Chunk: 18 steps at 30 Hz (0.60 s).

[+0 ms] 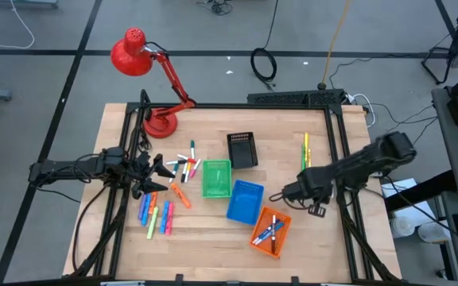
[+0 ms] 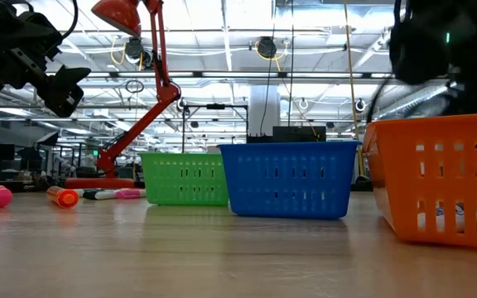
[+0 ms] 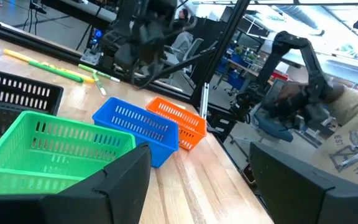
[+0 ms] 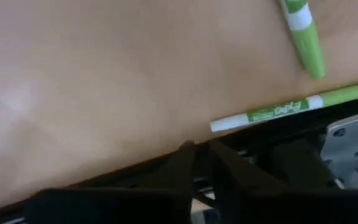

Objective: Pick & Place Markers
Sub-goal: Put the right green marker pen into the orange basket

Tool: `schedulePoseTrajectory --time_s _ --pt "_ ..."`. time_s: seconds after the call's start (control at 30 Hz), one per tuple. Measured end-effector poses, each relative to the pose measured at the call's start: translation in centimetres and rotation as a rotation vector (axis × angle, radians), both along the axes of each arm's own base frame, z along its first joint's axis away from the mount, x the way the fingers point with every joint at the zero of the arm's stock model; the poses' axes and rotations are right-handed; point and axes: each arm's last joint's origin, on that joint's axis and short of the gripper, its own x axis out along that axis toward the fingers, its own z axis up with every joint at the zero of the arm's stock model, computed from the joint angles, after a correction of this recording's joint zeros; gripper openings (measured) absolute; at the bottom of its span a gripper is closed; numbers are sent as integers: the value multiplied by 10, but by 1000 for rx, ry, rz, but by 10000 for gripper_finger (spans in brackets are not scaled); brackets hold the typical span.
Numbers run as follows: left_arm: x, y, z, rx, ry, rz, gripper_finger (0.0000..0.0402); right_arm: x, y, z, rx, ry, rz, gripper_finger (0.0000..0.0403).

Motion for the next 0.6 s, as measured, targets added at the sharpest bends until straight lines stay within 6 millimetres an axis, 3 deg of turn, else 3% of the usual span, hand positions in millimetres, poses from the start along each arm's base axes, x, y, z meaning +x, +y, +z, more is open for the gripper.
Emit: schedulePoseTrajectory --time_s 0.1,0.23,0.6 --pt "0 0 0 0 0 0 274 -6 -10 -16 -38 148 -39 5" --pt "0 0 0 0 -1 1 274 -10 -21 -30 -69 255 -116 14" --pt "0 0 0 0 0 1 273 -8 -30 -58 -59 236 -214 1"
